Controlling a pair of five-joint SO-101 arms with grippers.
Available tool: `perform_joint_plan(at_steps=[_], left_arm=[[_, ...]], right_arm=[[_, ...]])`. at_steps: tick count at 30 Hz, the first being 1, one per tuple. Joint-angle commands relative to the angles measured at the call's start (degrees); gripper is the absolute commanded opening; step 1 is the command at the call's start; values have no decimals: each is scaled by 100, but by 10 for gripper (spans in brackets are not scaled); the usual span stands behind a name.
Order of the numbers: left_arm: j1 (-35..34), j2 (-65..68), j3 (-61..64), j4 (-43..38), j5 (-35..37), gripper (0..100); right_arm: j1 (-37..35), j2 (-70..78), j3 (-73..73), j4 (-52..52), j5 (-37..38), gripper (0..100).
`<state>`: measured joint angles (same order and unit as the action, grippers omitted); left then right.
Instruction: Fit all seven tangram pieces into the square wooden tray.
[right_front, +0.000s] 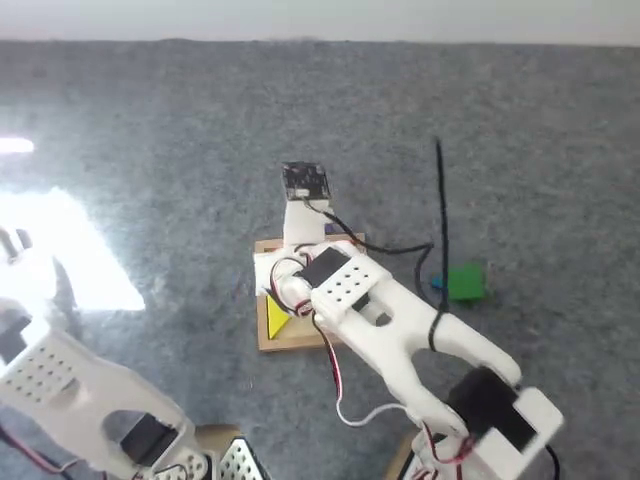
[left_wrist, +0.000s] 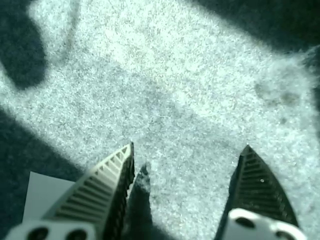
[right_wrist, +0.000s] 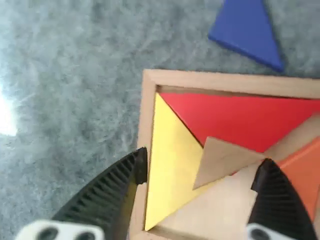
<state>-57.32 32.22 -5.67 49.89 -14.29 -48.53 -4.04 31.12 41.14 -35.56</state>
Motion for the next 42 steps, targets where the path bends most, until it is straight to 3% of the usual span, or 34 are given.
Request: perform_joint_plan(at_steps=[1, 4, 7, 12, 18, 28, 42], left_arm=[[79, -97, -101, -79, -44, 317], [97, -88, -84, -79, -44, 317], [97, -97, -84, -79, -44, 317], [79, -88, -84, -79, -44, 317], [62, -105, -92, -79, -44, 317], [53, -105, -92, -79, -44, 317], [62, -123, -84, -79, -44, 317]], right_arm=[[-75, -743, -352, 215, 774, 309], [-171, -866, -229, 391, 1846, 309], [-215, -602, 176, -242, 2505, 308], [-207, 163, 378, -1437, 2277, 307], [-207, 708, 211, -1376, 2066, 307], [-251, 347, 185, -1112, 1952, 307], [-840, 593, 97, -1147, 1925, 307]])
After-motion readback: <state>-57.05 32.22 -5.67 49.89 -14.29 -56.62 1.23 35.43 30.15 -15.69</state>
